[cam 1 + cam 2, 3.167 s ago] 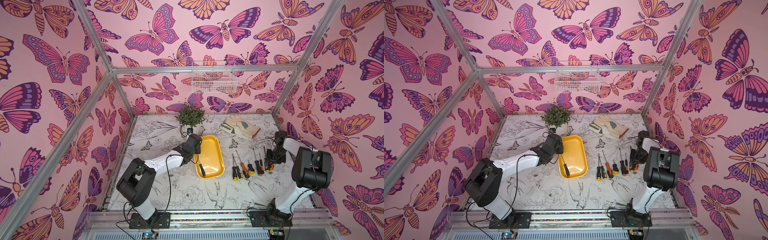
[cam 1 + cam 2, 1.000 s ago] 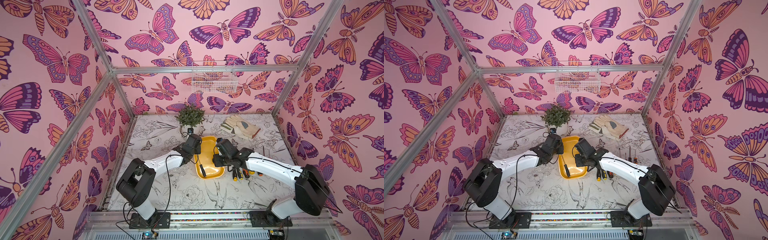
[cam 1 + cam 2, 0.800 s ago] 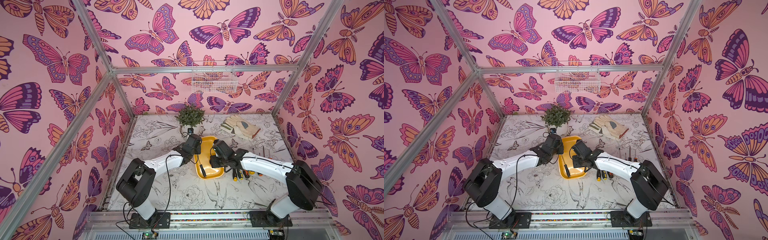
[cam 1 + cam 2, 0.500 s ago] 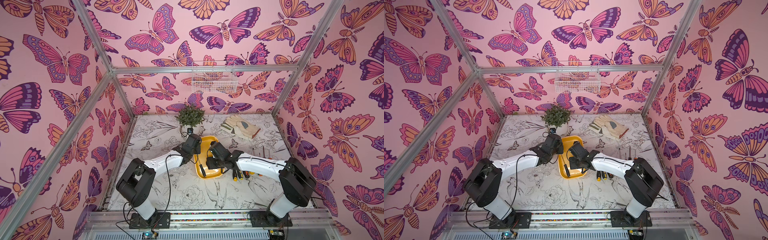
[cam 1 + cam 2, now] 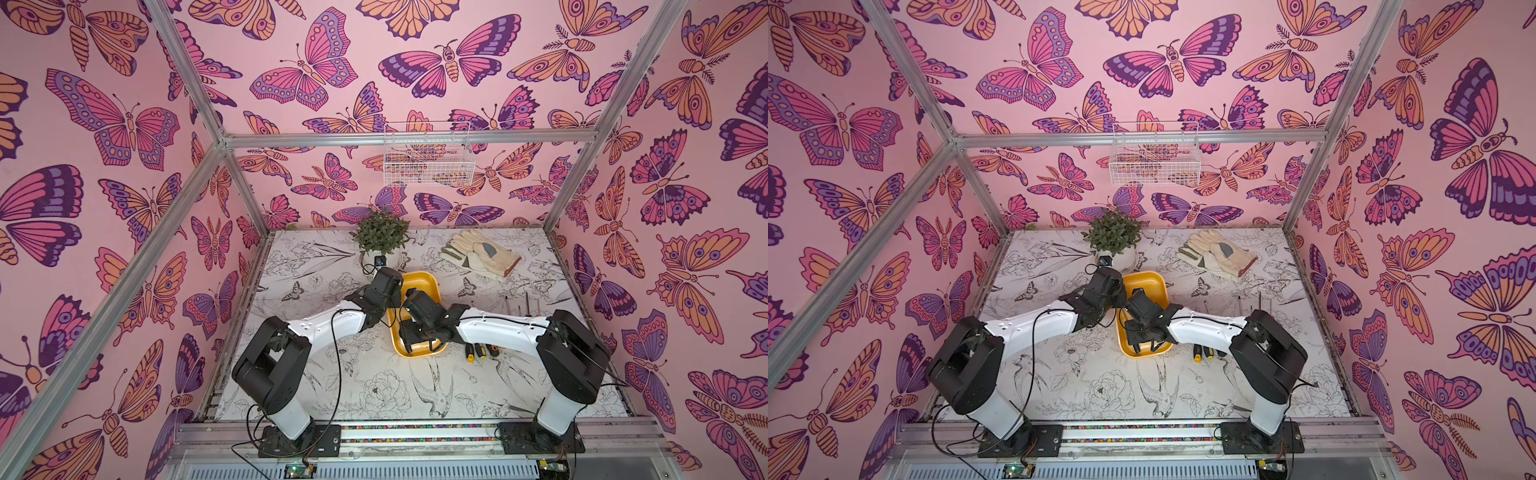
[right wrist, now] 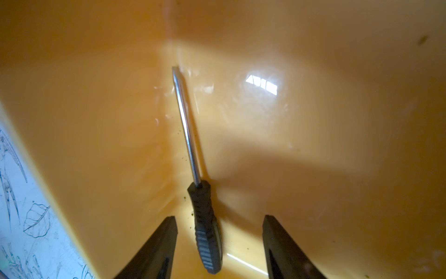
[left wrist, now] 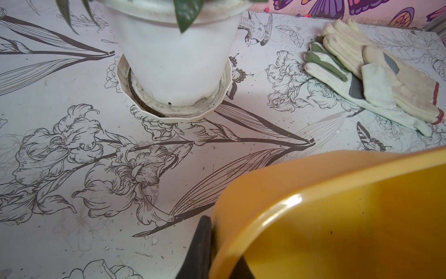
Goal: Take out the screwdriver from the storage box
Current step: Pick up the screwdriver from the storage box.
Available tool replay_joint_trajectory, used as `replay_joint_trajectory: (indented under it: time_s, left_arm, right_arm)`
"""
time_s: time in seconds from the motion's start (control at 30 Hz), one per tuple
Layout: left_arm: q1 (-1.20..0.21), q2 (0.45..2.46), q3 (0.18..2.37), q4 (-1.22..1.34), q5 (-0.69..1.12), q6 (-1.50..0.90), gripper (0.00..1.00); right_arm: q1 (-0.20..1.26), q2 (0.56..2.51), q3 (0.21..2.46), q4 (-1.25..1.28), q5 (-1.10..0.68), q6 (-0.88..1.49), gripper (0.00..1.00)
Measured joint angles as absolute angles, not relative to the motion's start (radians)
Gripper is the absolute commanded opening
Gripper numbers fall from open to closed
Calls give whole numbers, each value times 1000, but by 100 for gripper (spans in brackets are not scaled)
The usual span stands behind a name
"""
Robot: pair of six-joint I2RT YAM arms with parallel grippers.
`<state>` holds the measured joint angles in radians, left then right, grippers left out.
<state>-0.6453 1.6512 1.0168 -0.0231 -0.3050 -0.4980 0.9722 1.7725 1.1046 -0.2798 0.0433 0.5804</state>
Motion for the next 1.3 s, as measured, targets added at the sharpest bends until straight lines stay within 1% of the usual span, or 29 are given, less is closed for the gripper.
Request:
replay_joint_trajectory:
  time_s: [0.13, 0.57, 1.0, 1.1, 1.17, 1.23, 1.3]
  left_arm:
    - [-643, 1651, 1017, -24, -306, -498, 0]
    - [-626, 1651, 1016, -26, -318, -506, 0]
    - [-619, 1651, 1016, -23, -331, -517, 0]
    - [-618, 1651, 1016, -23, -337, -521, 0]
    - [-614, 1651, 1016, -23, -339, -525, 0]
    - [-612, 1651, 1016, -23, -339, -528, 0]
    - [-612, 1651, 1016, -23, -339, -530, 0]
  right_arm:
    - [982, 1804, 1119, -280, 44, 581, 61]
    - [999, 1856, 1151, -282, 56, 598, 54]
    - [1006, 1891, 1195, -335, 108, 590, 43]
    - [1008, 1902, 1208, -347, 121, 580, 36]
    - [1008, 1907, 1212, -353, 126, 574, 29]
    - [1008, 1910, 1213, -357, 128, 572, 25]
    - [1008, 1910, 1214, -358, 130, 568, 17]
